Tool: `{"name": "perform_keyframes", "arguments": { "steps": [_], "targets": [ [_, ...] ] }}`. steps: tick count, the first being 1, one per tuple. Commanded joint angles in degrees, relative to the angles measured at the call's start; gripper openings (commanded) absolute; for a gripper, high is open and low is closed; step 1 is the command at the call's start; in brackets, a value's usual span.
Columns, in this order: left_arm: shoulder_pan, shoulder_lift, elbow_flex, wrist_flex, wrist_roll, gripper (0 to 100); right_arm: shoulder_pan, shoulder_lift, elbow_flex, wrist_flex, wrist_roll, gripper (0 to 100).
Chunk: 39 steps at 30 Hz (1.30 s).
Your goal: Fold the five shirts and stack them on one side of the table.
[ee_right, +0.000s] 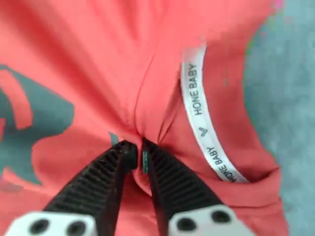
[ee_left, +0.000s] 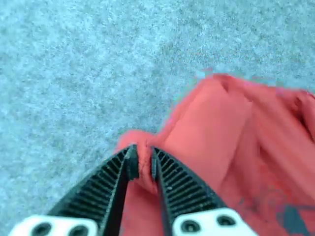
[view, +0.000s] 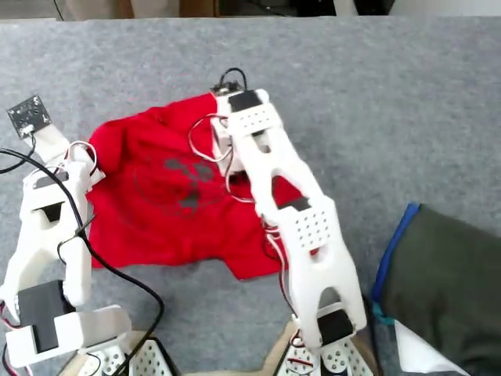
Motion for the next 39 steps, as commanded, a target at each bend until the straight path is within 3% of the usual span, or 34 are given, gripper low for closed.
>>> {"name": "perform_keyframes", "arguments": {
  "steps": [1,5,12,17,19,25,29,39],
  "targets": [
    [-0.9,-0.8,-0.3,1.9,0.5,2,2.9,-6.1,0.1,7.5,3.0,0.5],
    [-0.8,-4.3,0.4,5.8,0.3,2,5.4,-11.2,8.5,7.4,4.6,0.5],
    [-0.2,-11.9,6.4,5.6,-1.8,2,4.2,-26.0,27.5,2.9,8.2,0.9],
    [-0.2,-11.2,7.8,2.5,-1.8,2,4.6,-32.8,27.1,1.3,8.2,16.8],
    [-0.2,-10.8,7.6,2.3,-1.9,2,4.8,-33.6,24.8,1.4,8.4,20.7],
    [-0.3,-10.4,7.6,1.9,-1.8,2,4.5,-30.8,12.1,-0.4,8.4,13.5],
    [-0.3,-10.4,8.0,0.1,-1.9,2,4.3,-19.6,2.2,-3.9,2.4,12.5],
    [-0.2,-10.3,8.1,0.1,-1.9,2,1.8,7.8,-26.8,7.4,-6.9,12.6]
  ]
}}
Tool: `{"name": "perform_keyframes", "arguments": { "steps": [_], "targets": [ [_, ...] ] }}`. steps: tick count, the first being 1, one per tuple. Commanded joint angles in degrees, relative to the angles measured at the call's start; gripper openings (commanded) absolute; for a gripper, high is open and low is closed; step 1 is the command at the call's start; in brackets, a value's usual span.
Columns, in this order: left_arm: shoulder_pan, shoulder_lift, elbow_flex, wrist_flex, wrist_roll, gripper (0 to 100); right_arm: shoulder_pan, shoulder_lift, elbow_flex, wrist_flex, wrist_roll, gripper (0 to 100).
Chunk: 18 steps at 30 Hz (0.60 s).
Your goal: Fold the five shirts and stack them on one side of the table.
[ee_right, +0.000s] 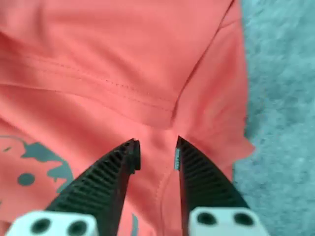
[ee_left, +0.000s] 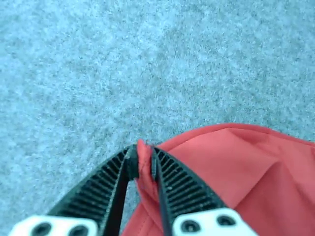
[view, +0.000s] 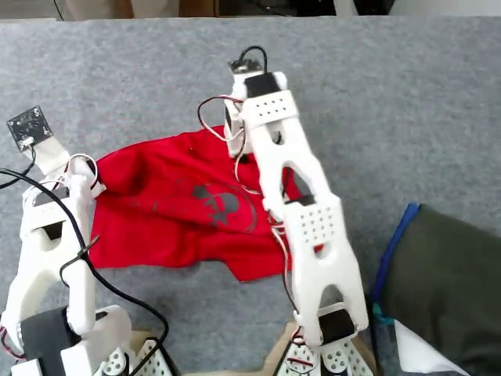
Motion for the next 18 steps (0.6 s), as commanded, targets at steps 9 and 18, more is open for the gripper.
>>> {"name": "perform_keyframes", "arguments": {
  "steps": [9,18],
  "targets": [
    [0.3,-0.6,-0.2,-1.1,-0.8,2,-1.1,6.8,-11.7,1.6,-1.1,12.6],
    [0.3,-0.6,-0.2,-1.1,-0.8,2,0.6,7.0,-11.3,-2.4,-0.8,12.6]
  ]
}}
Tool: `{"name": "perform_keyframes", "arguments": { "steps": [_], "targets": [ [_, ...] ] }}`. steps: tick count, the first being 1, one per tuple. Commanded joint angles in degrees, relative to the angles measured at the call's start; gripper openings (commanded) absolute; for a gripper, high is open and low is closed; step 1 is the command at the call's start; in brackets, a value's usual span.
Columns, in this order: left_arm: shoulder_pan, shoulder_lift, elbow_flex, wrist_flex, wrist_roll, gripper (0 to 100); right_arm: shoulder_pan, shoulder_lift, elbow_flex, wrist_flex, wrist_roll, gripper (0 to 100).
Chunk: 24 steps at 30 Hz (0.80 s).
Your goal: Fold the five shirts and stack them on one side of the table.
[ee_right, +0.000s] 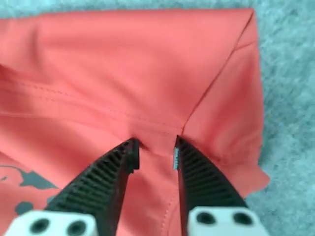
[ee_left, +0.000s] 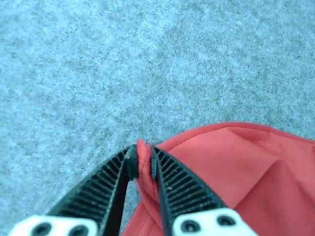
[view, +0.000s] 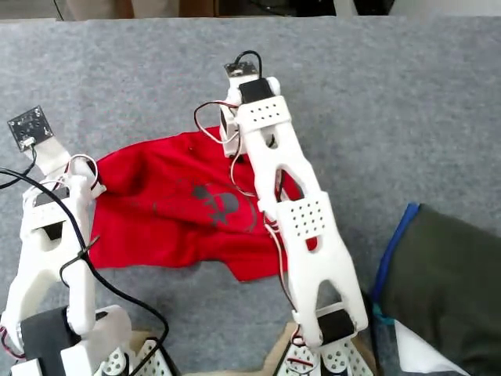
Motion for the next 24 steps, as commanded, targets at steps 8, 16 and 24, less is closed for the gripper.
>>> {"name": "perform_keyframes", "arguments": {
  "steps": [8,16,24],
  "targets": [
    [0.3,-0.6,-0.4,-1.1,-0.4,2,1.5,4.6,-2.9,-0.4,-0.2,12.6],
    [0.3,-0.6,0.5,-3.3,-0.4,2,3.6,5.4,-2.8,2.3,-0.2,12.4],
    [0.3,-0.6,0.6,-3.4,-0.4,2,4.1,5.1,-3.1,1.9,-0.2,2.4]
  ]
}}
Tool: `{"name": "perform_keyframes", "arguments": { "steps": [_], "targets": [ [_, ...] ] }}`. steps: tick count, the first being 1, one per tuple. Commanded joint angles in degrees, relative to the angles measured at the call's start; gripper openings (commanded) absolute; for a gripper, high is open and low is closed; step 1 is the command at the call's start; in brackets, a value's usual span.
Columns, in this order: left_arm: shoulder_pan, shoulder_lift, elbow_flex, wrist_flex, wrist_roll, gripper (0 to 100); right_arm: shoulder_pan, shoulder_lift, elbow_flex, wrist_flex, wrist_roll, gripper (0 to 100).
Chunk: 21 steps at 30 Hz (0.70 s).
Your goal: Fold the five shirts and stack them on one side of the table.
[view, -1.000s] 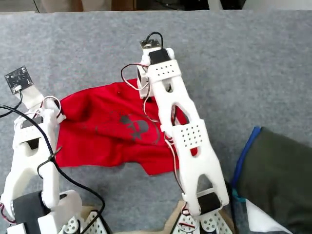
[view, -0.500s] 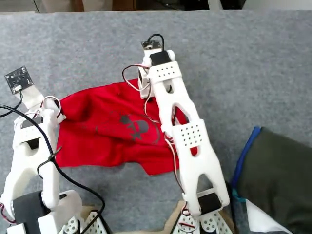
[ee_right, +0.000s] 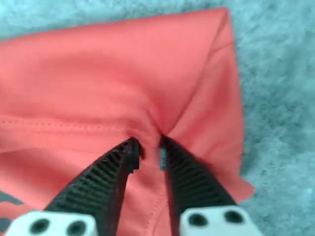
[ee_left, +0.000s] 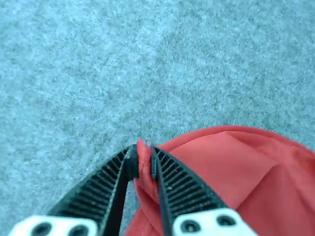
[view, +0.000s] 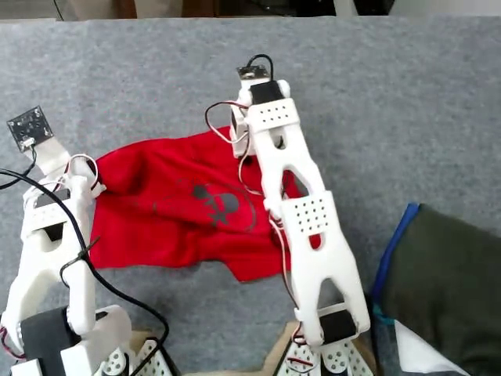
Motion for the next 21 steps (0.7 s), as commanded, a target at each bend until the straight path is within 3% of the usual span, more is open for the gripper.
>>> {"name": "perform_keyframes", "arguments": {
  "steps": [1,13,17,21],
  "targets": [
    [0.3,-0.6,-0.2,-1.0,-0.4,2,0.6,-0.3,-0.6,0.9,-0.2,2.2],
    [0.3,-0.8,-0.4,-0.7,-0.4,2,0.7,-6.1,-22.3,1.8,-0.5,0.5],
    [0.2,-2.7,-2.3,0.4,0.0,2,0.7,-15.1,-24.3,1.8,-0.3,0.5],
    [0.5,-10.1,-9.1,7.6,0.3,2,0.9,-28.5,-24.0,1.8,-0.2,0.5]
  ]
}}
